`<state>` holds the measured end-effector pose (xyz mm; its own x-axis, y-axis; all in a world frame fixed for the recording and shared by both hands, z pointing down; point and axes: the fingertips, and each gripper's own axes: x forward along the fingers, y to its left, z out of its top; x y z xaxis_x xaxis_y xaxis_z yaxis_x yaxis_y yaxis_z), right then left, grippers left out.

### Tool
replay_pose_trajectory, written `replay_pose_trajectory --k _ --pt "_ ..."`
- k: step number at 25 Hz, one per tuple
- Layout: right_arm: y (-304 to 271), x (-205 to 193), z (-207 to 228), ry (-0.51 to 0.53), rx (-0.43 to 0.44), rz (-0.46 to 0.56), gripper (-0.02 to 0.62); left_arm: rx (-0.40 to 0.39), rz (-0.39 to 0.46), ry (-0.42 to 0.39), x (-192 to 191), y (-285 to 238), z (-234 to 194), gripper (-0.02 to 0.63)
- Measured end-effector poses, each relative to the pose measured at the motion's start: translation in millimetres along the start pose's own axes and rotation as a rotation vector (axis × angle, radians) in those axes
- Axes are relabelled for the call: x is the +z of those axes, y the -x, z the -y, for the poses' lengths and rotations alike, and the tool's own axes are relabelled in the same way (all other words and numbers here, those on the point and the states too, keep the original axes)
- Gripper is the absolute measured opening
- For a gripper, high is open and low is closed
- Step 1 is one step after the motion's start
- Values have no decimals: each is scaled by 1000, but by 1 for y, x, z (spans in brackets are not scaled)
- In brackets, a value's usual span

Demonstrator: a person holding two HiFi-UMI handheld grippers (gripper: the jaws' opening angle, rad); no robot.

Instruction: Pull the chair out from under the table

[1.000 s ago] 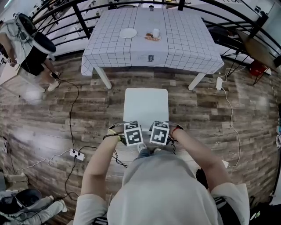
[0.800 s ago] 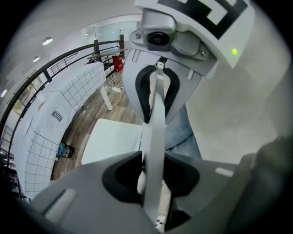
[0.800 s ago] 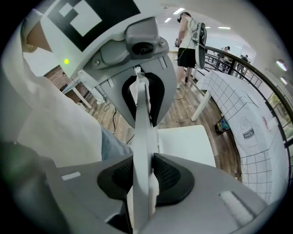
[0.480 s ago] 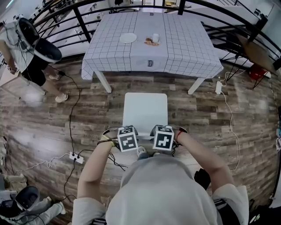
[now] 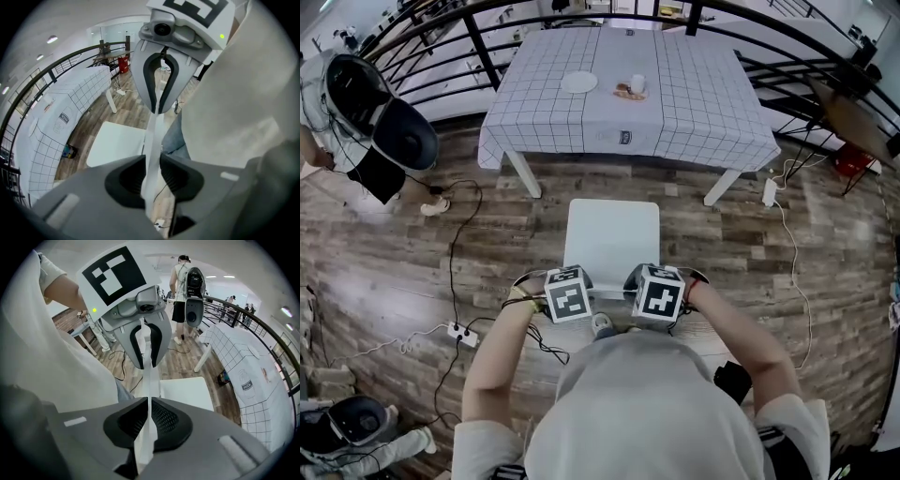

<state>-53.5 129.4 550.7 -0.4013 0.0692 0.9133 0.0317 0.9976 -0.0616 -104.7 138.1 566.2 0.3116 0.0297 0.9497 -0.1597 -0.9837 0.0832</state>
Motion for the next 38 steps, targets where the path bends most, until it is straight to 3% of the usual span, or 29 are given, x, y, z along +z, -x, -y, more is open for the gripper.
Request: replay_pose_trajectory --k 5,12,16,24,29,38 --pt "8 0 11 -14 -34 27 0 53 52 51 8 14 -14 67" --pt "20 10 32 -81 -109 113 0 183 246 228 25 28 -48 14" --pt "26 19 48 -157 -172 209 0 261 358 347 35 29 -66 12" --pt "41 32 75 -319 -305 374 -2 425 471 499 42 40 -90 12" --pt "51 42 81 -396 -367 508 -2 532 605 602 44 57 -99 11" --pt "68 45 97 -583 -467 703 -2 632 737 676 42 79 -108 11"
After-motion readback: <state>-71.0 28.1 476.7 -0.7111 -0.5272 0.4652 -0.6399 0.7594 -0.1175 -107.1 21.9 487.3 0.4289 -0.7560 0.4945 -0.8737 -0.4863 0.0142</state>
